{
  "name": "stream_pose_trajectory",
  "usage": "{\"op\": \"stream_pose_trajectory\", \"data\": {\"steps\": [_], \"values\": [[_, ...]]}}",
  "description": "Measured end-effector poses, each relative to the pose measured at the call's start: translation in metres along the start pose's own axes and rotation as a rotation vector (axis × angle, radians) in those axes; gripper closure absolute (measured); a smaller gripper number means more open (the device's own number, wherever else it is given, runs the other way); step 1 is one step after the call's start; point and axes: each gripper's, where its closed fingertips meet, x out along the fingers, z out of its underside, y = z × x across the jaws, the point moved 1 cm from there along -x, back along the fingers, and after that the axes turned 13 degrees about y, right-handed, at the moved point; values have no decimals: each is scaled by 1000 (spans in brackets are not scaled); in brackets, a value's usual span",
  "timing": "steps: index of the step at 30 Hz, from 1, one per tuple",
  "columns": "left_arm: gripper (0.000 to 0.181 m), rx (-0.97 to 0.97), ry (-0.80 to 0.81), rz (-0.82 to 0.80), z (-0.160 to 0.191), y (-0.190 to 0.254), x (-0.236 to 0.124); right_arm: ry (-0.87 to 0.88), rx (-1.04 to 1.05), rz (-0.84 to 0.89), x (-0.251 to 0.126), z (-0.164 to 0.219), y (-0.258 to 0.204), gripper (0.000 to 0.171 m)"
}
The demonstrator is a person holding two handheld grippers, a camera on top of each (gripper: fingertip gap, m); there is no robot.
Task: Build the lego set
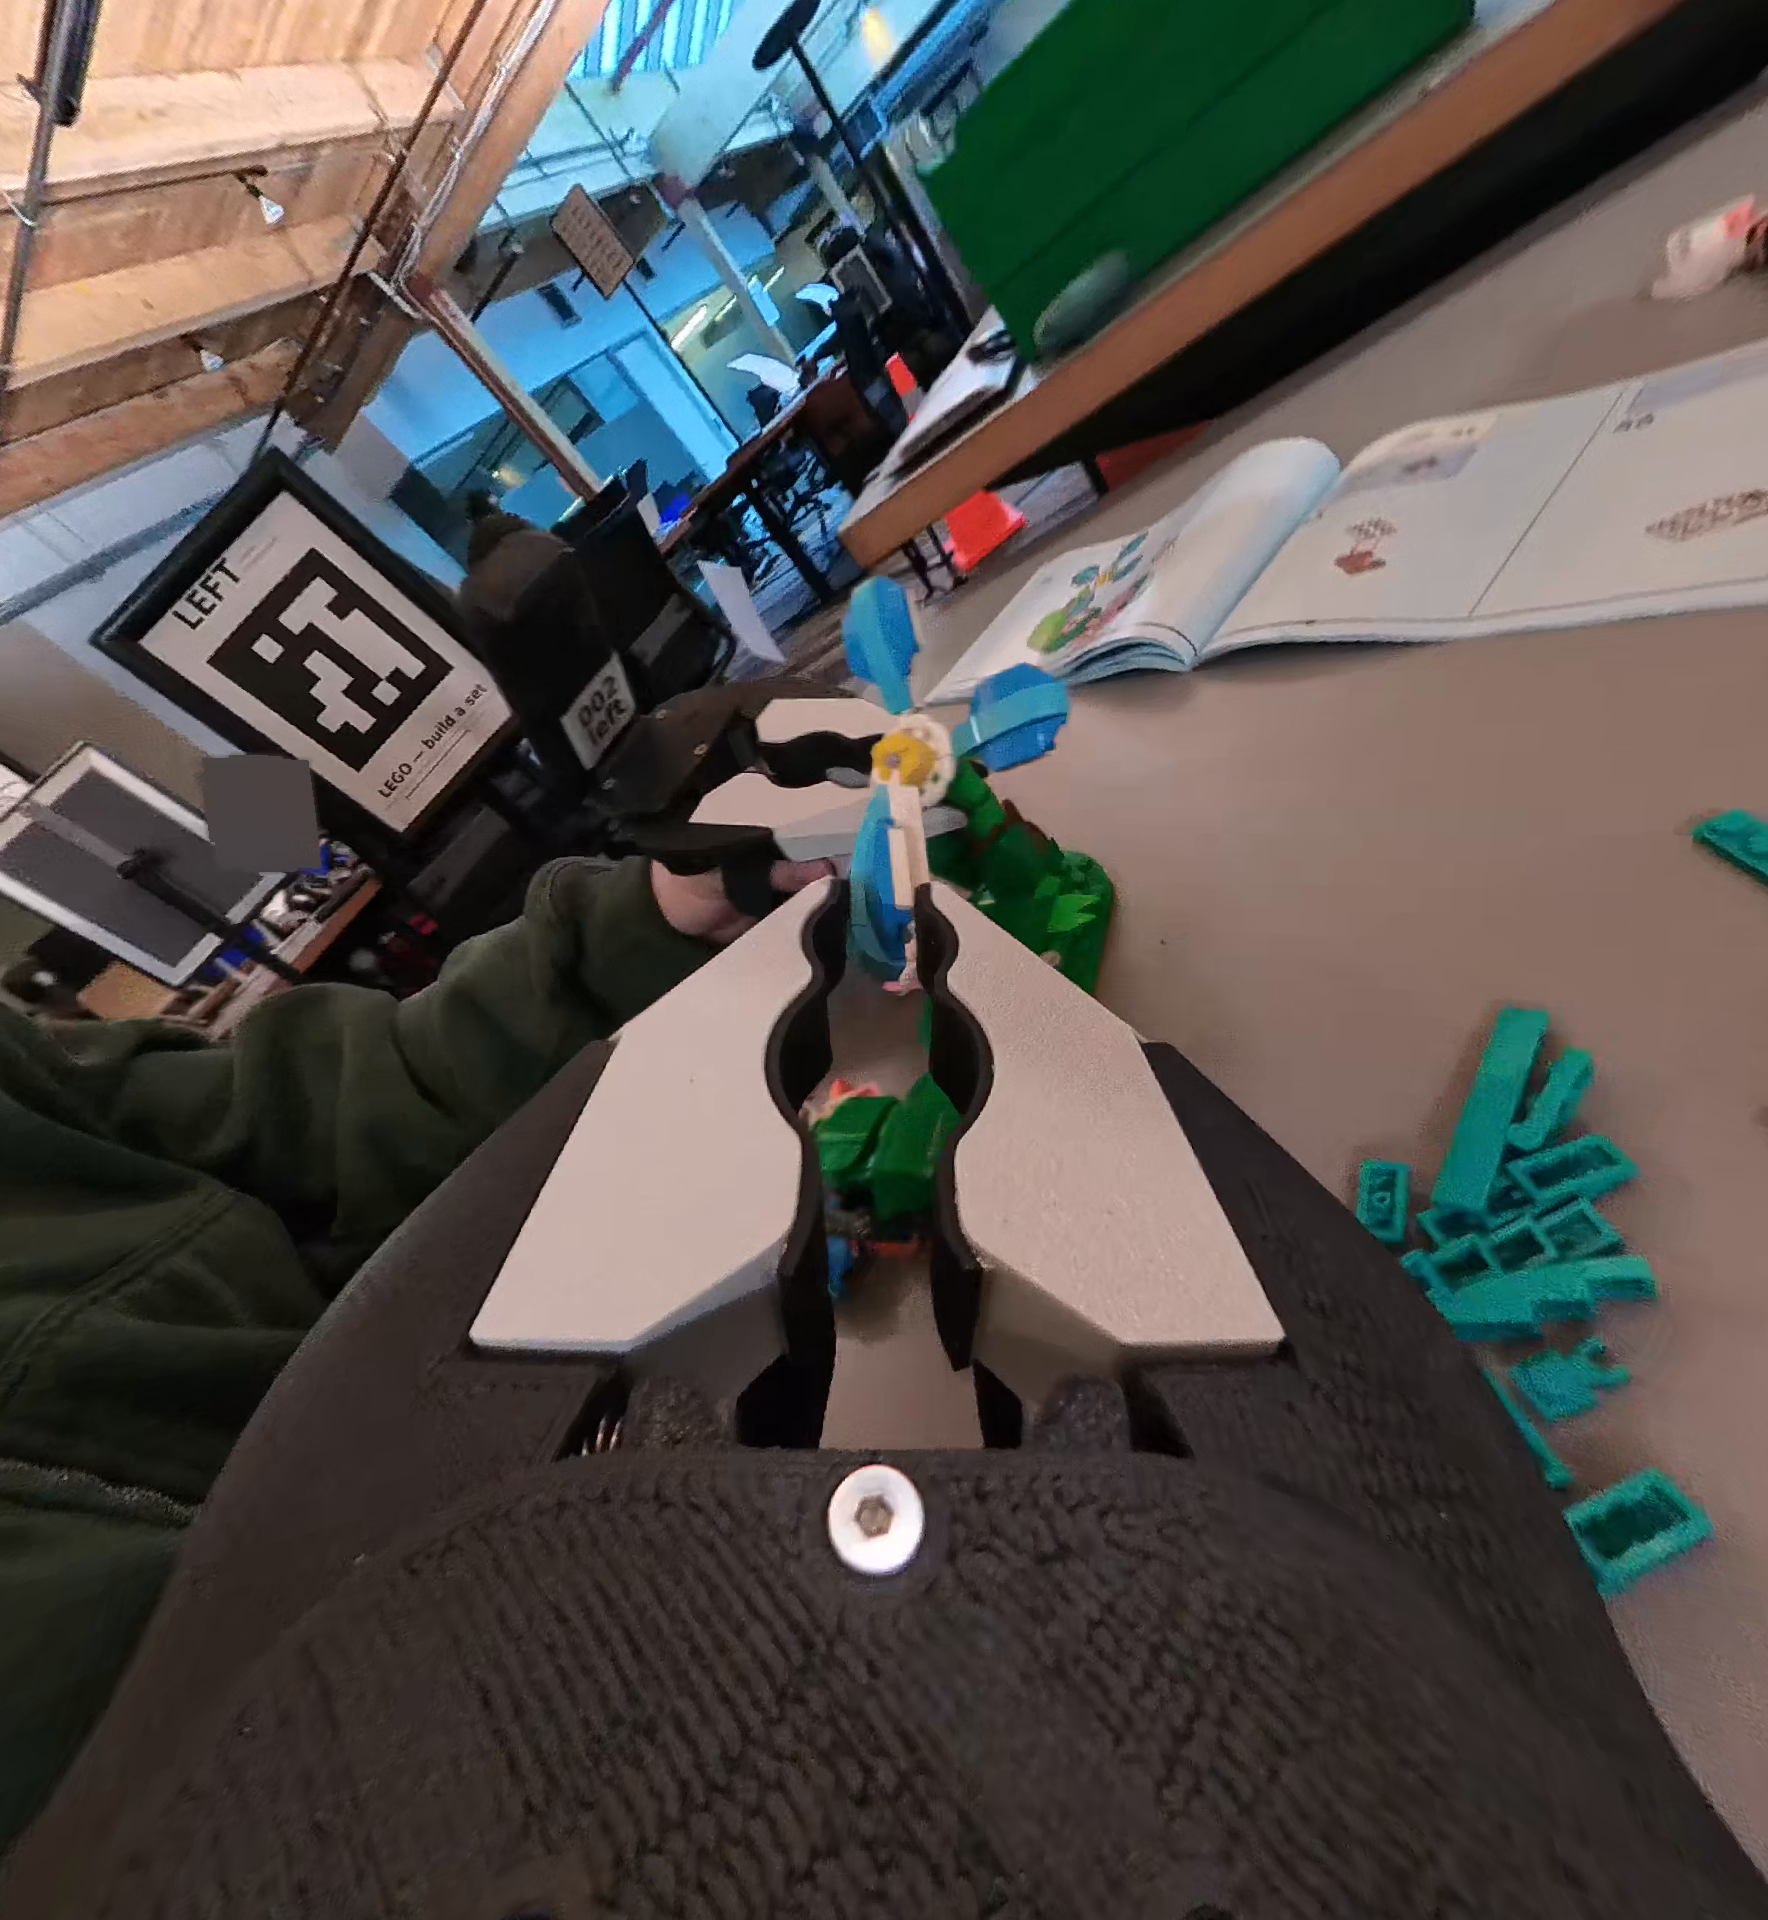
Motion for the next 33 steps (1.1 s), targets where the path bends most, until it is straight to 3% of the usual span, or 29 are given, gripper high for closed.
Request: {"op": "stream_pose_trajectory", "data": {"steps": [11,21,33], "values": [[168,-62,-7,-105,1,-1,1,-197,373,-140,43,27,13,160],[168,-21,-25,-140,3,1,-1,-323,472,-178,55,42,22,160],[168,1,-27,-169,3,1,-1,-262,554,-215,57,40,19,160]]}}
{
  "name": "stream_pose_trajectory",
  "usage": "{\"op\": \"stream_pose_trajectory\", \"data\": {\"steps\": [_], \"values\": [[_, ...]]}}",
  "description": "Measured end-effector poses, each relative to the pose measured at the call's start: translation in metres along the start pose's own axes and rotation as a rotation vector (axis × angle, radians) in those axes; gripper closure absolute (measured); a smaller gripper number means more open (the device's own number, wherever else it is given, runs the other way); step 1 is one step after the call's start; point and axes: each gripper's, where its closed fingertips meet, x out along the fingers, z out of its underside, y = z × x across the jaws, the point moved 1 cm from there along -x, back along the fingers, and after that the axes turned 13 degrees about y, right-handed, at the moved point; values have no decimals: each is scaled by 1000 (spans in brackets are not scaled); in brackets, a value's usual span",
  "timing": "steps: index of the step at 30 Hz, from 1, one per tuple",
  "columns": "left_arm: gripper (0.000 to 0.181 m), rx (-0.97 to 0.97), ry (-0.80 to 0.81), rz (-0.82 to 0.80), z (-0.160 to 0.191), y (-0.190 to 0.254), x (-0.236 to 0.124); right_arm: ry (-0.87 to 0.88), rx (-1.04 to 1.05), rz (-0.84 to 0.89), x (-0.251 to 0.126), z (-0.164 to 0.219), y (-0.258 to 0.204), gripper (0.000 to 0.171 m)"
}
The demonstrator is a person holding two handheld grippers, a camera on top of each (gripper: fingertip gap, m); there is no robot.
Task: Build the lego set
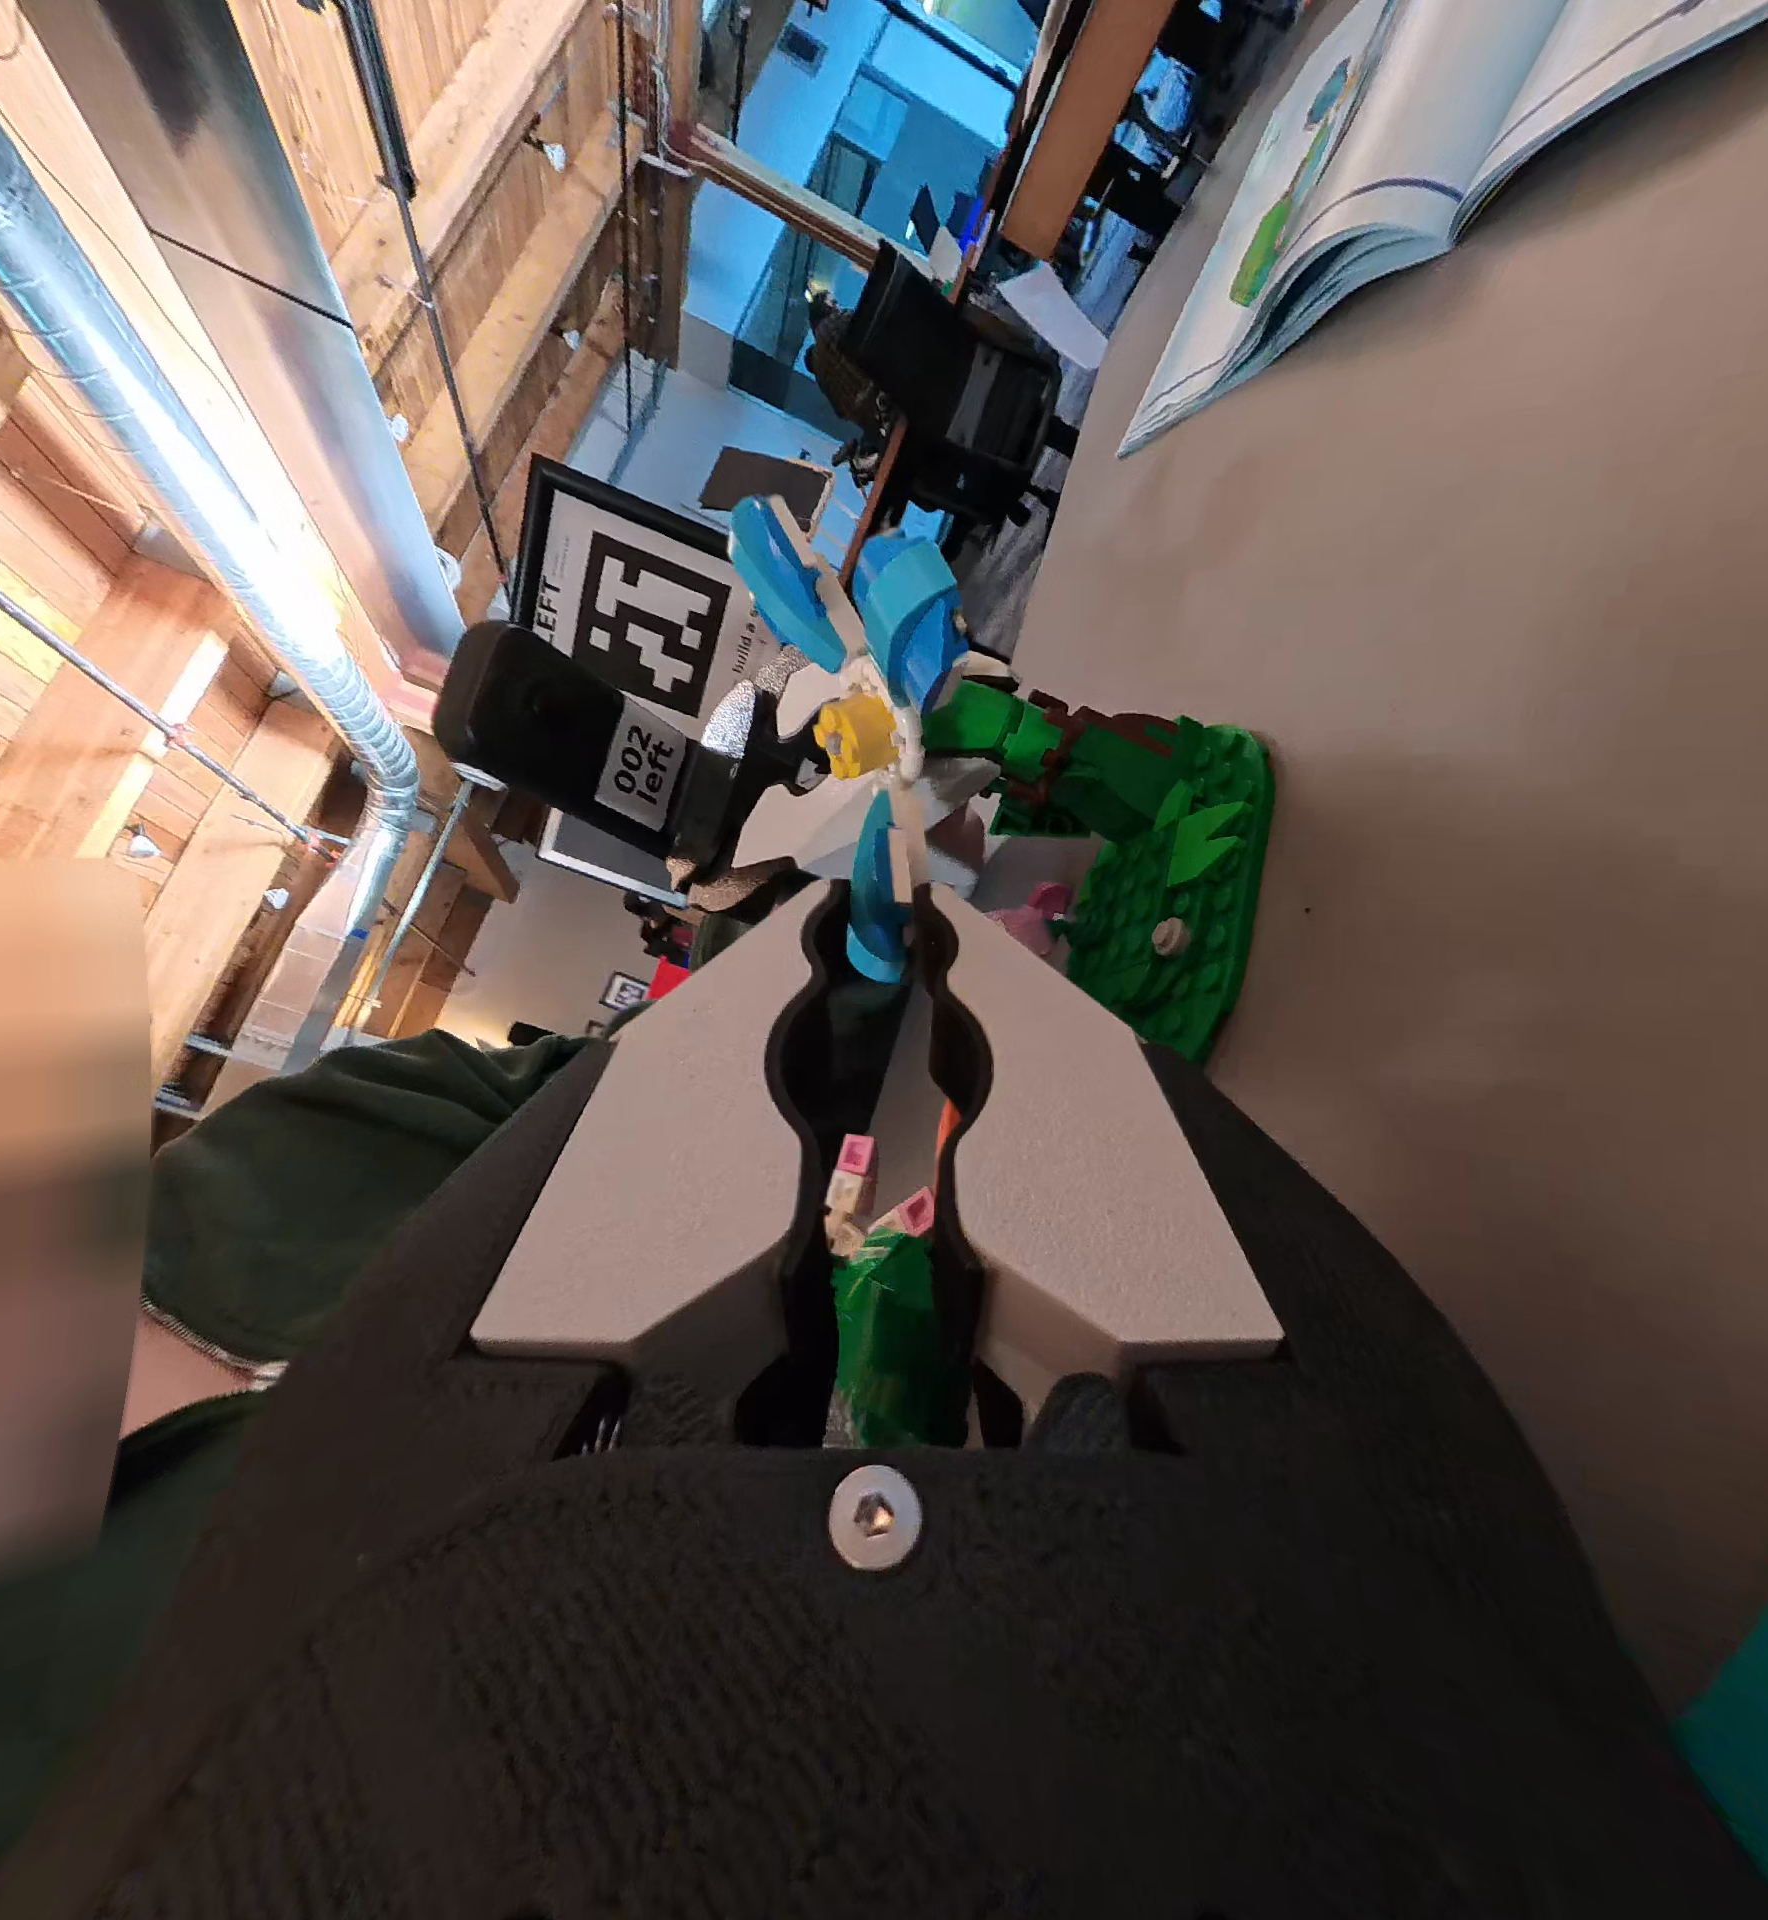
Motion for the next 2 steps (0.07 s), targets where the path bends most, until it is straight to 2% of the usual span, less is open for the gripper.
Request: {"op": "stream_pose_trajectory", "data": {"steps": [2], "values": [[168,5,0,-7,0,0,0,20,11,1,0,-1,0,160]]}}
